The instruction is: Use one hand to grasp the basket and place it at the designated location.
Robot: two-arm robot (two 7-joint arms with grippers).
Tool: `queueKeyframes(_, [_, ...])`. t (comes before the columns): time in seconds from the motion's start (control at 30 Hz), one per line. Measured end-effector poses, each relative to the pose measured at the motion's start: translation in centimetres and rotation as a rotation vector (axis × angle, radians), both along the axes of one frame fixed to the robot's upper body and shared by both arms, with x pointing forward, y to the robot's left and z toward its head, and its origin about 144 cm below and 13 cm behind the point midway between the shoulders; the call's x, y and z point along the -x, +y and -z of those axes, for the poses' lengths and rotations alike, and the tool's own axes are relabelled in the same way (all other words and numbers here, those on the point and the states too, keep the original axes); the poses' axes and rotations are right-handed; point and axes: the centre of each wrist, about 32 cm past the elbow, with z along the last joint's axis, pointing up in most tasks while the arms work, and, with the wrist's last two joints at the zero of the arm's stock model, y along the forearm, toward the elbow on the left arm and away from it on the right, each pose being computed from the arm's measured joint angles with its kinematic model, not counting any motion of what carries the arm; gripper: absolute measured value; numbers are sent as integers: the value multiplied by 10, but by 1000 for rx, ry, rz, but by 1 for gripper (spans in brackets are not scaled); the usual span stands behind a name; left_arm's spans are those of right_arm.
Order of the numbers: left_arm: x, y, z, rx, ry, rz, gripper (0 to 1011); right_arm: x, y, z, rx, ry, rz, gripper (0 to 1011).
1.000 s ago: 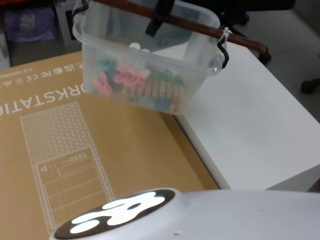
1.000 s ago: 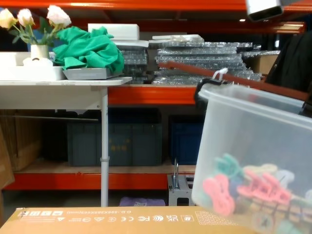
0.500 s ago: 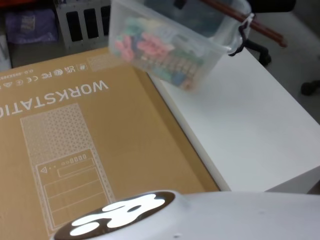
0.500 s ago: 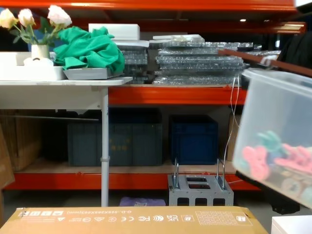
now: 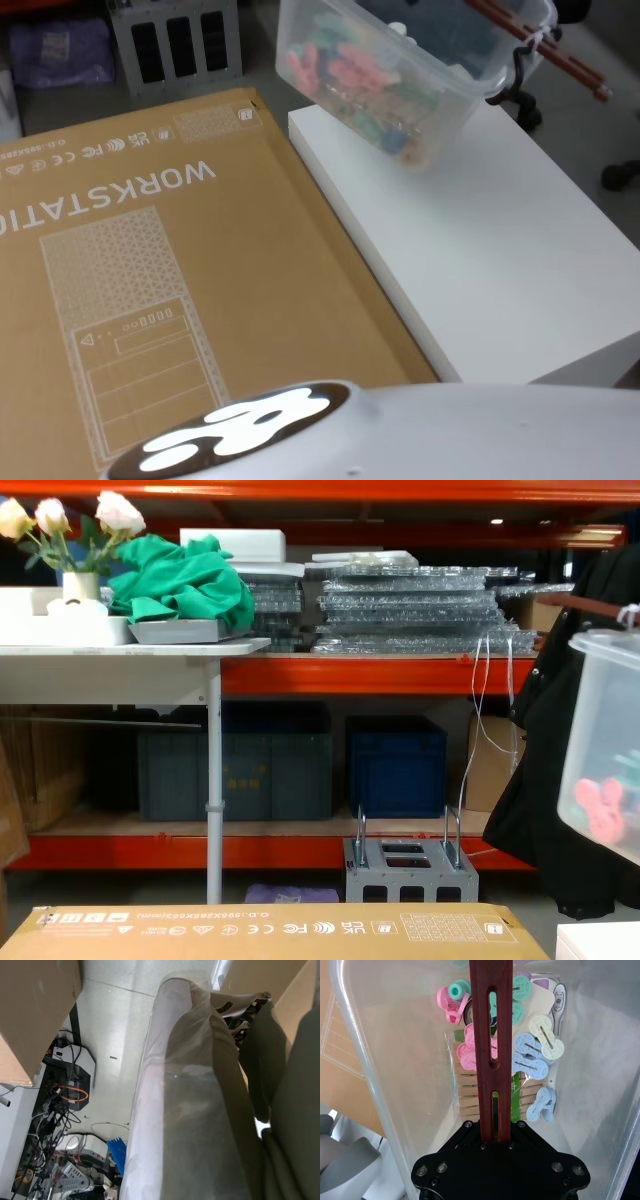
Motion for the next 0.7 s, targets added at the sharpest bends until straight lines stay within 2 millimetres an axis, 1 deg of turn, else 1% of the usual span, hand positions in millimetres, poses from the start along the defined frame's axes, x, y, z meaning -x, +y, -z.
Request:
queueKeyframes(0.1, [0, 0, 0, 0, 0, 0, 0, 0, -7, 3, 6, 17, 36, 0])
queueKeyframes(0.2, [0, 0, 0, 0, 0, 0, 0, 2, -20, 8, 5, 46, 106, 0])
queueKeyframes(0.43, [0, 0, 0, 0, 0, 0, 0, 7, -38, 19, 1, 81, 226, 0])
queueKeyframes(0.53, [0, 0, 0, 0, 0, 0, 0, 10, -51, 28, -7, 99, 283, 0])
queueKeyframes(0.63, [0, 0, 0, 0, 0, 0, 0, 11, -56, 31, -10, 106, 305, 0])
queueKeyframes(0.7, [0, 0, 0, 0, 0, 0, 0, 12, -65, 39, -13, 123, 345, 0])
